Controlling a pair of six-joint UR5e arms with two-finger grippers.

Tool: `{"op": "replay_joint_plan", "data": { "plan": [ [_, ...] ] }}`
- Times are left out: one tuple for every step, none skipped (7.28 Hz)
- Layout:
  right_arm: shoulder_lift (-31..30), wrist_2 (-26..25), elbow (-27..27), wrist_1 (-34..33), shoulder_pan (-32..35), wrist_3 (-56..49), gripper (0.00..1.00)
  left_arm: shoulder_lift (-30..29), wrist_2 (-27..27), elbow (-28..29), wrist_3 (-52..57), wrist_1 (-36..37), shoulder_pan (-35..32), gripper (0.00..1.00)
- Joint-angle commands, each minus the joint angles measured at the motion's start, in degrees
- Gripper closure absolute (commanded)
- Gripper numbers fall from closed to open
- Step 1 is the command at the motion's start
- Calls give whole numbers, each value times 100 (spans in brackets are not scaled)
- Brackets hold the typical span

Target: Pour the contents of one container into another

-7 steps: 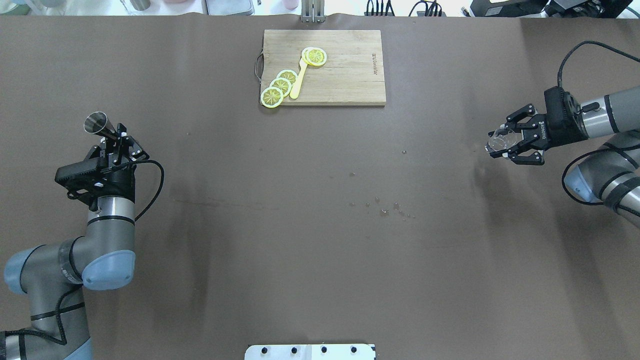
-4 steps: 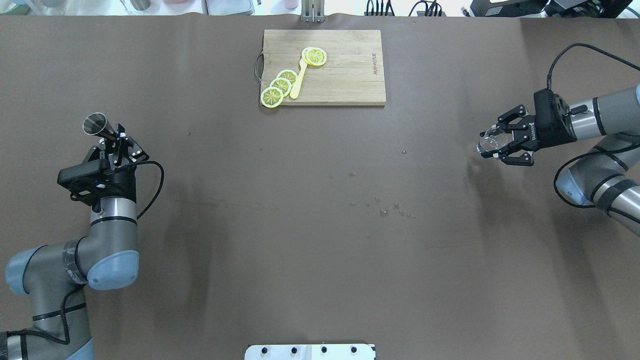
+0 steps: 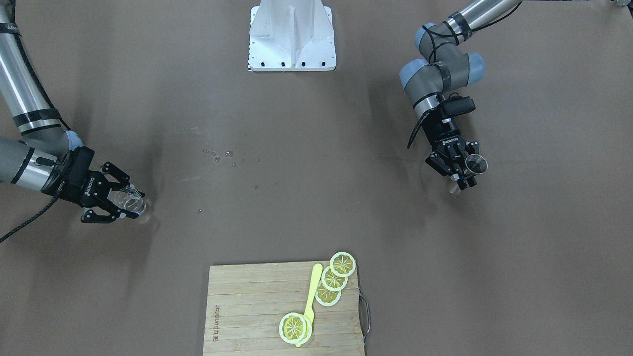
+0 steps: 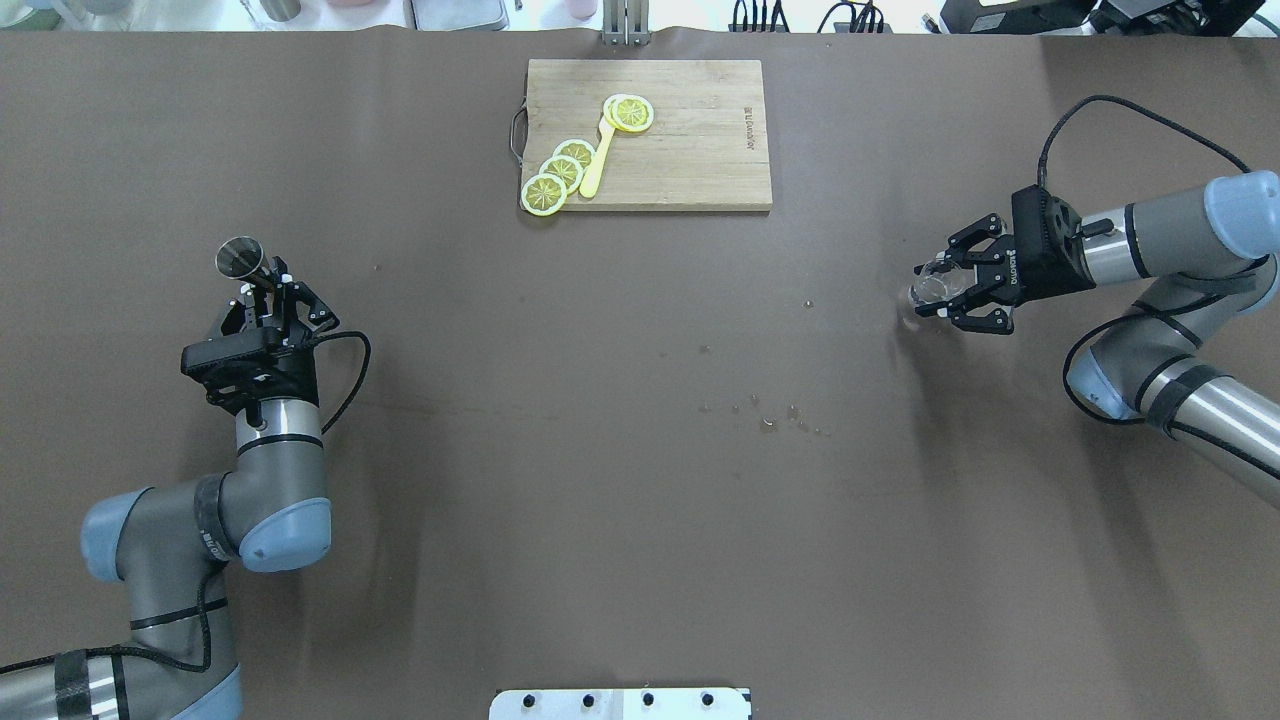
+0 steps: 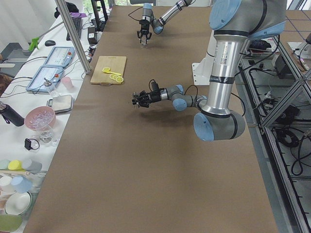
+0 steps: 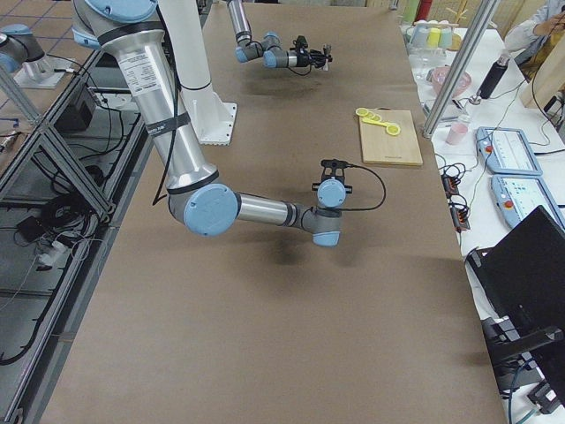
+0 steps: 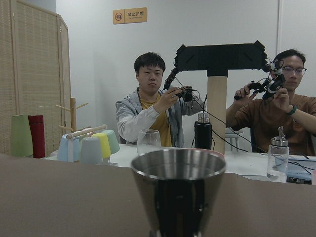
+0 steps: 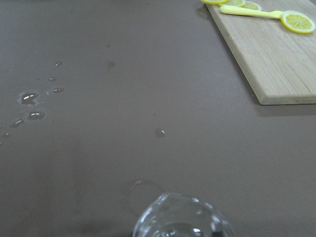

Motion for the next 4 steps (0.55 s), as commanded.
{"op": "replay_joint_plan", "data": {
  "plan": [
    [41, -45, -11, 8, -102, 2, 100, -147, 182, 181, -598, 540, 0, 100],
    [41, -54, -11, 9, -128, 10, 100, -148, 192, 163, -680, 605, 0, 100],
    [41, -62, -11, 0, -146, 10, 100, -148, 192, 163, -689, 615, 0, 100],
    [41, -97, -11, 8, -163, 19, 100, -139, 192, 172, -716, 719, 0, 100]
  ]
}}
